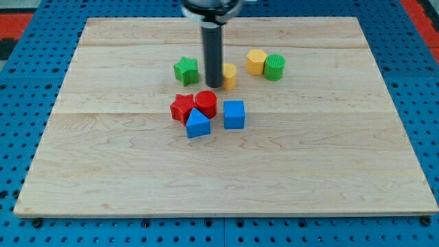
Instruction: Push the green star closer to the yellow heart
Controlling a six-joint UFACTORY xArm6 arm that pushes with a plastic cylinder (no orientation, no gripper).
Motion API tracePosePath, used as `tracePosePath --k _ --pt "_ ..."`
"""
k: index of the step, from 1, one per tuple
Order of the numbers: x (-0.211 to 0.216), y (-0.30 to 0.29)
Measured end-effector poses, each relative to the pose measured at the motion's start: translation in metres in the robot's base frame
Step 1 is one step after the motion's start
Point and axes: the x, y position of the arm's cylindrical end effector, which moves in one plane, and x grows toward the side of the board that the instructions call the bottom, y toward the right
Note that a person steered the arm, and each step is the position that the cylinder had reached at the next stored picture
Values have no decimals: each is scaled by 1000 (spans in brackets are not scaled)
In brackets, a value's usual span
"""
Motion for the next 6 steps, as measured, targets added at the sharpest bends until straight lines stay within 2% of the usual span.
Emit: tracePosePath --k 1,2,3,4,5,6 --pt "1 7" --pt "34 -81" --pt "8 -154" --pt "-30 -130" --pt "-31 -60" --pt "-28 -29"
